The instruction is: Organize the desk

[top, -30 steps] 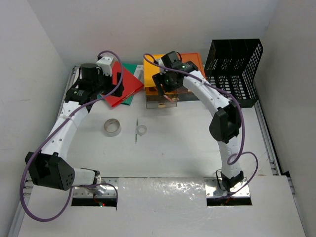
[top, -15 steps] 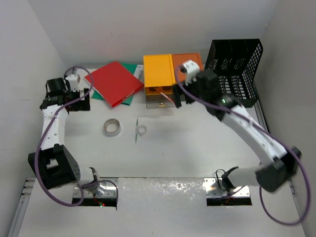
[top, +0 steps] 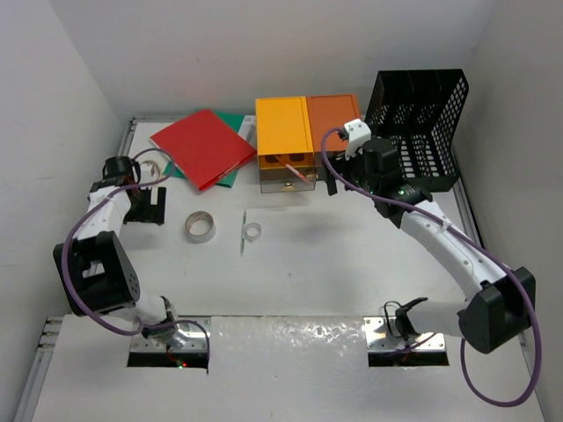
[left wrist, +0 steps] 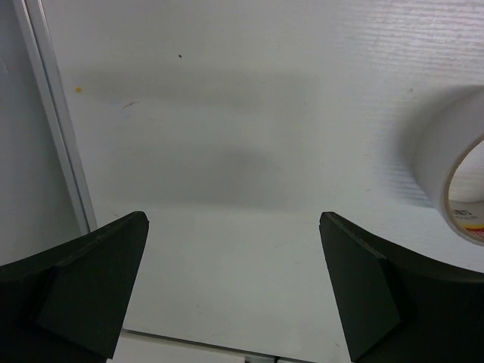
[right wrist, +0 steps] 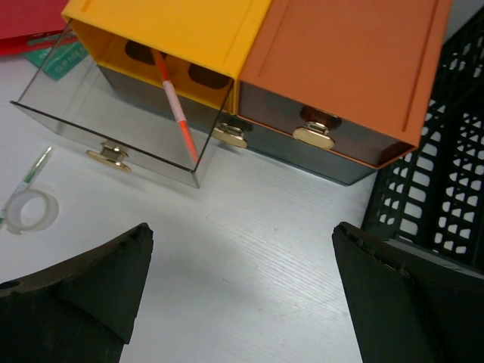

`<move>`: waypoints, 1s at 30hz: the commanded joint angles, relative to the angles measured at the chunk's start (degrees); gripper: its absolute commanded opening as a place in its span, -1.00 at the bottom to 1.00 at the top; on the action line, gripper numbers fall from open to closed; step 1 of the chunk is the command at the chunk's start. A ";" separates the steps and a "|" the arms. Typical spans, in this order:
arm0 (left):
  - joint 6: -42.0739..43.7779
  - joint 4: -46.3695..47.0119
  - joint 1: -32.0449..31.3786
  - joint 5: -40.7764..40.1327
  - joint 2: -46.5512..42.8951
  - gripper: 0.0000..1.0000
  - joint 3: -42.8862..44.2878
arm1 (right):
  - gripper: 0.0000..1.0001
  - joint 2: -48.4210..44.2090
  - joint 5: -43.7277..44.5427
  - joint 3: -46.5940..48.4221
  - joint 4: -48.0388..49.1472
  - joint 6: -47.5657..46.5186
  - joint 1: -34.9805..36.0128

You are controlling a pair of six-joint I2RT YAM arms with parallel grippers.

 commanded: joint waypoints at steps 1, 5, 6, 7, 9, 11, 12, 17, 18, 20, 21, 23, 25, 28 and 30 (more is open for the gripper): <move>3.53 2.28 -1.52 -2.69 -0.27 0.91 0.63 | 0.98 0.44 -3.93 2.89 2.87 2.44 0.05; 7.23 6.22 -2.40 -7.00 -1.76 0.94 -1.57 | 0.98 1.40 -5.08 3.68 0.95 6.40 0.14; 8.37 7.28 -2.31 -7.62 -2.20 0.94 -3.23 | 0.98 1.75 -5.17 4.64 -0.02 7.97 0.14; 8.81 8.86 -2.14 -6.67 -2.21 0.95 -4.03 | 0.98 2.54 -5.08 5.26 -2.12 8.51 0.23; 10.13 9.83 -2.05 -3.95 -2.03 0.96 -5.43 | 0.98 2.99 -5.17 6.49 -4.59 10.17 0.23; 10.57 12.64 -1.87 -3.40 -1.33 0.96 -7.10 | 0.98 3.25 -5.17 7.99 -7.23 10.97 0.40; 11.01 14.13 -1.70 -4.02 -1.24 0.95 -7.63 | 0.98 3.08 -4.82 8.51 -7.84 11.32 0.84; 12.24 13.80 1.82 5.35 0.52 0.95 -6.06 | 0.98 2.99 -2.89 10.45 -10.49 12.12 1.20; 13.46 13.27 1.91 6.86 -0.44 0.95 -6.14 | 0.98 3.07 -2.19 10.45 -10.66 12.38 1.63; 15.48 12.66 2.00 10.03 -2.98 0.96 -6.49 | 0.98 3.42 -0.78 9.67 -10.14 12.38 2.42; 16.11 12.04 2.08 10.65 -3.61 0.96 -6.32 | 0.98 3.86 -0.77 9.57 -10.14 12.30 2.78; 16.99 9.76 2.52 12.93 -4.31 0.96 -5.27 | 0.96 5.26 -0.69 10.18 -10.66 12.21 4.00; 18.66 3.97 4.89 19.60 -3.88 0.96 -2.11 | 0.94 8.16 1.06 13.51 -12.50 10.46 8.82; 19.45 -1.49 9.72 24.80 -1.77 0.96 1.23 | 0.93 13.42 5.03 17.22 -11.47 8.08 17.09; 19.37 -2.99 13.75 25.59 -0.37 0.96 2.38 | 0.83 16.77 2.84 17.04 -8.13 8.34 20.87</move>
